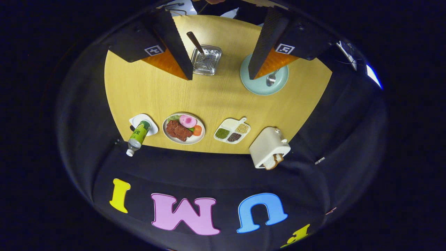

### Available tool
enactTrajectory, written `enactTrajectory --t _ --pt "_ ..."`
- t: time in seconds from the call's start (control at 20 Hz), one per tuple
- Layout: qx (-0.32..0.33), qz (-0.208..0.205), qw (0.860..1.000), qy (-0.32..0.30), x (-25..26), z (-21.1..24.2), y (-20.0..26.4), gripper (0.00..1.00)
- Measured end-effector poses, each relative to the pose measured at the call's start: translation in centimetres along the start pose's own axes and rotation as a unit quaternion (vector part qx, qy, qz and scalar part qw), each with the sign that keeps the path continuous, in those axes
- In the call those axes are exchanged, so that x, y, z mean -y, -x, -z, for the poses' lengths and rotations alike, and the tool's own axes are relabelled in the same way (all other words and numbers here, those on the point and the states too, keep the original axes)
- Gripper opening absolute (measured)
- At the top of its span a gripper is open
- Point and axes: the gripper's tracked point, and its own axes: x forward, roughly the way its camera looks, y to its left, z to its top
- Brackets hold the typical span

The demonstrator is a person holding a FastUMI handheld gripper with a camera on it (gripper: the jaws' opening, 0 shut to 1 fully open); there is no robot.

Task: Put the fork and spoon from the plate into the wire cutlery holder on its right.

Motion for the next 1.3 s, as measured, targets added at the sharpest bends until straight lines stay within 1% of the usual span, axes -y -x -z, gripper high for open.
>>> enactTrajectory --t 0.1,0.2,0.45,0.6,0.8,1.0,1.3 --pt "0.025 -0.003 0.999 -0.024 -1.8 -0.2 0.0 0.99" --pt "0.037 -0.016 0.999 -0.034 -3.6 0.0 -0.1 0.99" --pt "0.023 -0.027 0.999 -0.028 -7.4 2.5 -2.0 0.99" --pt "-0.004 -0.042 0.999 -0.026 -10.3 4.6 -3.8 0.99" --pt "-0.047 -0.053 0.997 -0.017 -13.4 7.0 -7.0 0.99" --pt "-0.091 -0.047 0.995 -0.018 -15.3 9.6 -9.6 0.99" --pt "-0.137 -0.022 0.990 0.001 -16.2 12.9 -12.8 0.99"
